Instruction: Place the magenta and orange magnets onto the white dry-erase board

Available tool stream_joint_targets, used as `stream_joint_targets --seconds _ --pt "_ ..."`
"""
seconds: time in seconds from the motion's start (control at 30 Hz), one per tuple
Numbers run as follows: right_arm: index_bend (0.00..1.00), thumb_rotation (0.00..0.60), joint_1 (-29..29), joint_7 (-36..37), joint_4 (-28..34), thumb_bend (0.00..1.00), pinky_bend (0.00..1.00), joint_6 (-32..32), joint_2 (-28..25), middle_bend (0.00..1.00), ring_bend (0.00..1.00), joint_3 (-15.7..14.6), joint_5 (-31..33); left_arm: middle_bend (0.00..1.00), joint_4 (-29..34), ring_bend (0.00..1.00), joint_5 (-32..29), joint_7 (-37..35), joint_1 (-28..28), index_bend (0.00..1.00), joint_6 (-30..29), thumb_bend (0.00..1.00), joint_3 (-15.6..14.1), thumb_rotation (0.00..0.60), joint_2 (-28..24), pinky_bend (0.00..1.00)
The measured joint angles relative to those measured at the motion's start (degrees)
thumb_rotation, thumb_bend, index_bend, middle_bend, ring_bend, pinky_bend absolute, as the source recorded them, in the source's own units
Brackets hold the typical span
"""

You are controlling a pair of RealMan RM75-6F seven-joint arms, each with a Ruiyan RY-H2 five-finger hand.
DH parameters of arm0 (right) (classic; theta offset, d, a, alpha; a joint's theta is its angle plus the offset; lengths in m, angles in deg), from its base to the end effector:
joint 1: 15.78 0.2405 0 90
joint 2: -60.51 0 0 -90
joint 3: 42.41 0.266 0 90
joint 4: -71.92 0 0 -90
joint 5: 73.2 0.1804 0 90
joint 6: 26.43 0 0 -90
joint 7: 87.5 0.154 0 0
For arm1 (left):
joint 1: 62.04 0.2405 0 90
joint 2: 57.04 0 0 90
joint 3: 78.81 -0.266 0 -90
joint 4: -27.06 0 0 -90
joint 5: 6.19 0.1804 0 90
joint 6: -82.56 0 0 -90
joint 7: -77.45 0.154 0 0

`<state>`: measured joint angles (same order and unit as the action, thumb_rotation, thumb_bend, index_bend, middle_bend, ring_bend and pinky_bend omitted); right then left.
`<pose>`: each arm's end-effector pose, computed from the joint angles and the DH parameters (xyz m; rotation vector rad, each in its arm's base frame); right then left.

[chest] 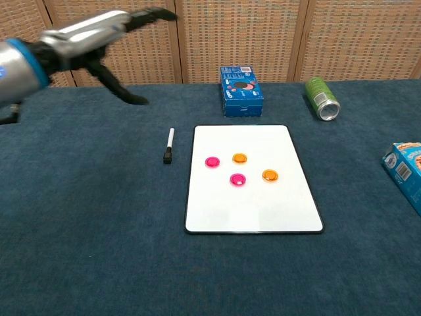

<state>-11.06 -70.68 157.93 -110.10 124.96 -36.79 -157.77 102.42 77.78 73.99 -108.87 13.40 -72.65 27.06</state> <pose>-0.3278 -0.1985 0.2050 1.2628 -1.0347 1.0593 -0.1247 0.3760 0.0695 -1.8714 -0.6575 -1.3141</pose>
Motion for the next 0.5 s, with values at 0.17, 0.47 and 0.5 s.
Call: stream_joint_targets --seconds 0.17,0.47,0.5 --pt "0.0 0.6 -0.1 -1.8 1.0 0.0 0.01 -0.9 0.0 0.0 0.0 -0.6 -1.6 0.0 6.5 0.0 -3.4 1.1 13.8 0.0 -11.3 0.0 -3.3 0.6 -6.9 0.0" --pt "0.0 0.6 -0.6 -4.8 2.5 0.0 0.01 -2.8 -0.1 0.0 0.0 -1.2 -3.4 0.0 14.8 0.0 -11.4 -1.5 33.2 0.0 -19.8 0.0 -10.8 0.6 -14.1 0.0" --pt "0.0 0.6 -0.7 -5.1 2.6 0.0 0.01 -3.0 -0.1 0.0 0.0 -1.3 -3.5 0.0 15.8 0.0 -11.8 -2.2 34.2 0.0 -19.7 0.0 -11.5 0.6 -15.0 0.0"
